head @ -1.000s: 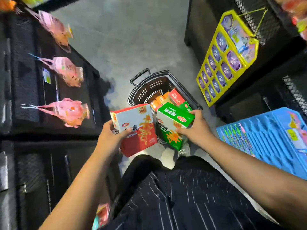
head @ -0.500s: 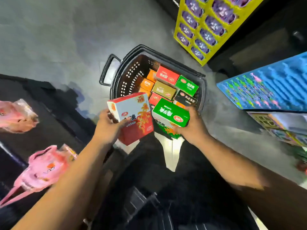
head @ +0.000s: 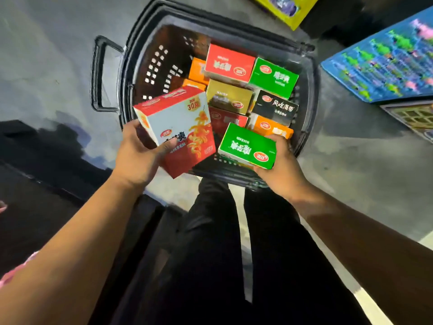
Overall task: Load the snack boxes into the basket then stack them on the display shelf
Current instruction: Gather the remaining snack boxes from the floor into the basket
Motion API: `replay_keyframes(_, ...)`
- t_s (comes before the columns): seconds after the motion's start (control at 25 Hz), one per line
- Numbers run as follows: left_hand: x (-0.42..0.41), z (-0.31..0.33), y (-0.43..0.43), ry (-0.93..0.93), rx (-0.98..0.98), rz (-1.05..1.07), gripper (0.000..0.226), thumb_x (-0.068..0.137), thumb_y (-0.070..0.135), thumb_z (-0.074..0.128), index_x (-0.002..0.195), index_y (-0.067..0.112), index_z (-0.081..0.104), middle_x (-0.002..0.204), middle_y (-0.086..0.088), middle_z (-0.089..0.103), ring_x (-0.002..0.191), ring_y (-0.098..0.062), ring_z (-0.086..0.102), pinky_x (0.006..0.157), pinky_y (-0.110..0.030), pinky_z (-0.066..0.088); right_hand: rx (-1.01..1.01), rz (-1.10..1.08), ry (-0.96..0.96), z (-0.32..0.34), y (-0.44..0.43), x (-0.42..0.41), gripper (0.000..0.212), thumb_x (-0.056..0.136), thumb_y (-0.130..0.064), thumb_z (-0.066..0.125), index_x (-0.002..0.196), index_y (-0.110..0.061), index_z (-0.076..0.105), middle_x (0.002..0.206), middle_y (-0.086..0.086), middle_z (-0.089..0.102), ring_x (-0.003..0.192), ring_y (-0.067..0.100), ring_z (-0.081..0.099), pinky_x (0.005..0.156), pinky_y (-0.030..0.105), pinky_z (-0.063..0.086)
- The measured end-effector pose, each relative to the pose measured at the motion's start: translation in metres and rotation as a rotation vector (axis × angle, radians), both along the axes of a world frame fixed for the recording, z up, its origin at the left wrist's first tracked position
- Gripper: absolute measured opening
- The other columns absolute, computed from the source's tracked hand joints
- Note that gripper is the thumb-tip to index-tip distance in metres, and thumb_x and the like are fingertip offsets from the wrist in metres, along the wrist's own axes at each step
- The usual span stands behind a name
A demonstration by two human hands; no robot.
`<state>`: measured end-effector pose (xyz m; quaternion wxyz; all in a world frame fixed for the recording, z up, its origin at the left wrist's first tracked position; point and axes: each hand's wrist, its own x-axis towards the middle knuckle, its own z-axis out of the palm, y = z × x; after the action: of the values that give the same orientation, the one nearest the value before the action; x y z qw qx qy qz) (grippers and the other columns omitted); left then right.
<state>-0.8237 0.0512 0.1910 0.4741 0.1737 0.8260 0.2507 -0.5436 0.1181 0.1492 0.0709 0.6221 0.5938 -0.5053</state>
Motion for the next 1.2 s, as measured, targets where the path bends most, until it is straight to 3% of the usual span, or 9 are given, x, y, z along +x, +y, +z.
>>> replay_keyframes(0.12,-0.001,-0.019,0.003,0.003,0.012,-0.081,0.065,0.082,0.010,0.076,0.135,0.007,0.038,0.118,0.005,0.058,0.099,0.006,0.056,0.072,-0.001,0.044,0.055,0.116,-0.066,-0.030,0.000,0.017,0.070,0.075,-0.002,0.076,0.135,-0.012,0.042,0.138,0.014,0.039,0.117,0.033,0.054,0.090,0.039,0.049)
replay_keyframes(0.24,-0.002,-0.032,-0.001,-0.010,-0.001,-0.190,0.064,0.082,0.005,0.076,0.132,0.012,0.037,0.128,0.002,0.056,0.114,-0.011,0.055,0.078,-0.003,0.045,0.151,0.288,-0.177,-0.051,0.002,0.036,0.066,0.073,-0.014,0.079,0.131,-0.009,0.047,0.134,0.015,0.044,0.114,0.036,0.053,0.090,0.043,0.045)
replay_keyframes(0.4,-0.001,-0.043,-0.007,-0.007,-0.027,-0.353,0.069,0.078,0.016,0.082,0.124,0.027,0.033,0.125,0.012,0.056,0.125,-0.014,0.053,0.102,-0.035,0.049,0.316,0.523,-0.439,-0.069,-0.001,0.053,0.070,0.070,-0.039,0.081,0.127,-0.013,0.049,0.127,0.013,0.048,0.120,0.034,0.037,0.096,0.047,0.031)
replay_keyframes(0.52,0.002,-0.052,-0.001,0.000,-0.016,-0.437,0.071,0.075,0.017,0.083,0.124,0.027,0.033,0.118,0.021,0.053,0.119,-0.008,0.055,0.100,-0.023,0.047,0.250,0.628,-0.552,-0.078,0.004,0.051,0.077,0.068,-0.053,0.079,0.127,-0.016,0.046,0.131,0.011,0.041,0.122,0.033,0.031,0.098,0.048,0.027)
replay_keyframes(0.68,0.001,-0.067,0.009,0.160,-0.049,-0.672,0.081,0.071,0.021,0.087,0.136,0.018,0.039,0.127,-0.007,0.048,0.118,-0.016,0.049,0.103,-0.034,0.042,0.241,0.644,-0.641,-0.084,0.004,0.045,0.049,0.081,-0.041,0.069,0.118,-0.013,0.052,0.131,0.011,0.038,0.122,0.032,0.028,0.102,0.050,0.026)
replay_keyframes(0.84,0.003,-0.088,0.008,0.158,-0.059,-0.796,0.079,0.074,0.024,0.085,0.140,0.020,0.040,0.130,-0.012,0.053,0.114,-0.028,0.059,0.100,-0.041,0.047,0.289,0.593,-0.554,-0.088,-0.004,0.044,0.052,0.078,-0.042,0.071,0.118,-0.014,0.053,0.130,0.013,0.042,0.123,0.034,0.028,0.103,0.051,0.023)
replay_keyframes(1.0,0.006,-0.101,0.007,0.143,-0.039,-0.769,0.073,0.078,0.022,0.082,0.138,0.020,0.043,0.126,-0.001,0.060,0.103,-0.018,0.060,0.086,-0.025,0.043,0.352,0.671,-0.392,-0.089,-0.019,0.019,0.068,0.078,-0.043,0.072,0.135,-0.016,0.047,0.131,0.009,0.048,0.122,0.032,0.038,0.100,0.046,0.025)
replay_keyframes(1.12,0.009,-0.110,0.004,0.136,-0.058,-0.712,0.068,0.081,0.017,0.080,0.138,0.021,0.043,0.121,0.006,0.057,0.098,-0.012,0.057,0.078,-0.009,0.040,0.359,0.714,-0.453,-0.104,-0.024,0.005,0.082,0.077,-0.042,0.075,0.143,-0.013,0.038,0.132,0.012,0.046,0.119,0.034,0.042,0.096,0.044,0.028)
replay_keyframes(1.2,0.013,-0.121,-0.003,0.108,-0.041,-0.697,0.065,0.082,0.015,0.079,0.136,0.024,0.043,0.125,0.001,0.059,0.103,-0.017,0.062,0.085,-0.019,0.048,0.405,0.733,-0.545,-0.114,-0.023,0.002,0.080,0.072,-0.042,0.079,0.137,-0.010,0.045,0.126,0.014,0.046,0.113,0.035,0.042,0.090,0.043,0.027)
